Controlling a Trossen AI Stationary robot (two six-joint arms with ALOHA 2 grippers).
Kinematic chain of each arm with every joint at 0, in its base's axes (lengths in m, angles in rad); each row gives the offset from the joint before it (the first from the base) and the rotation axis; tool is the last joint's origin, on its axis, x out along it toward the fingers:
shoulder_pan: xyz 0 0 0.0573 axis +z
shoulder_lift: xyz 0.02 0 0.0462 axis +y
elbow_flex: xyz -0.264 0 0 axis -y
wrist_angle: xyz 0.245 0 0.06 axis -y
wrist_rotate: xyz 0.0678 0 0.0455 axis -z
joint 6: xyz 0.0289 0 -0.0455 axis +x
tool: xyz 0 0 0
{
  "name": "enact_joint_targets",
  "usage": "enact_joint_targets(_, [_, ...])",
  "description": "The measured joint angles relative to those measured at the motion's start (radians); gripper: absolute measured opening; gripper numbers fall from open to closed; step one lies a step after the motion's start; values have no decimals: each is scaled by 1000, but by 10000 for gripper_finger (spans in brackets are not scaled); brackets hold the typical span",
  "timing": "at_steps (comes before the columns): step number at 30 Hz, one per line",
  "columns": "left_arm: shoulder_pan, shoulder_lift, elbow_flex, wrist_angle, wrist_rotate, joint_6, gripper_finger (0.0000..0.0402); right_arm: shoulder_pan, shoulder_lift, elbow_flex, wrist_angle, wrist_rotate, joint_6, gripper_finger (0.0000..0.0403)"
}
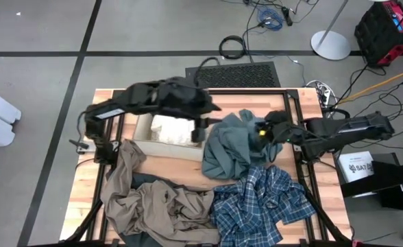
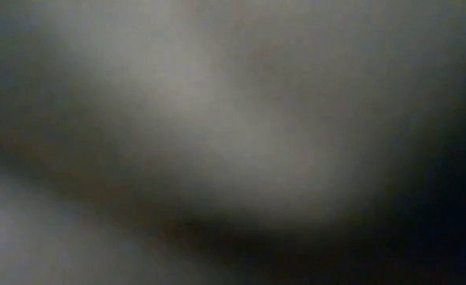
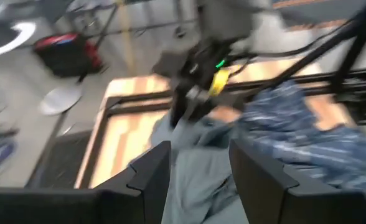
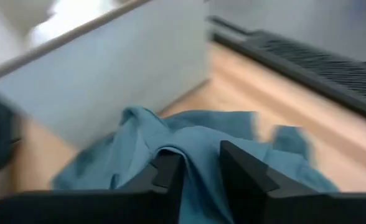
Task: Sort clothes
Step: Put the gray jeans into the white laundry bin
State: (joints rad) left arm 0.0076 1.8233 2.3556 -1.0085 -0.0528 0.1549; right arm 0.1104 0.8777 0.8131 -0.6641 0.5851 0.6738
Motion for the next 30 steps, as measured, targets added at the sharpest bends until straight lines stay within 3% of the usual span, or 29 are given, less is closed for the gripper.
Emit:
enact_joint_targets(6, [-107,-27,-2,-11,56,20,173,-11,133,0,136,-86,-50,145])
enact_joint_targets(12, [-201,-26,-6,-62,49,62,173,-126,330,0,151,-92,-95,174])
enact_joint_targets(18, [-232,-26,-11,-171,-110,3,173,-294,506,0,245,-112,-144,183])
enact_joint_targets(21, [-232,-29,-63,-191,-185,-54,173,-384,577,0,337,-216,-141,183])
enact_joint_targets(24, [-232,-27,-108,-208,-202,-91,173,-444,639,0,438,-299,-138,183])
enact_joint_targets(30, [-242,-30,-197,-164,-203,-105,173,-478,765,1,475,-303,-127,183])
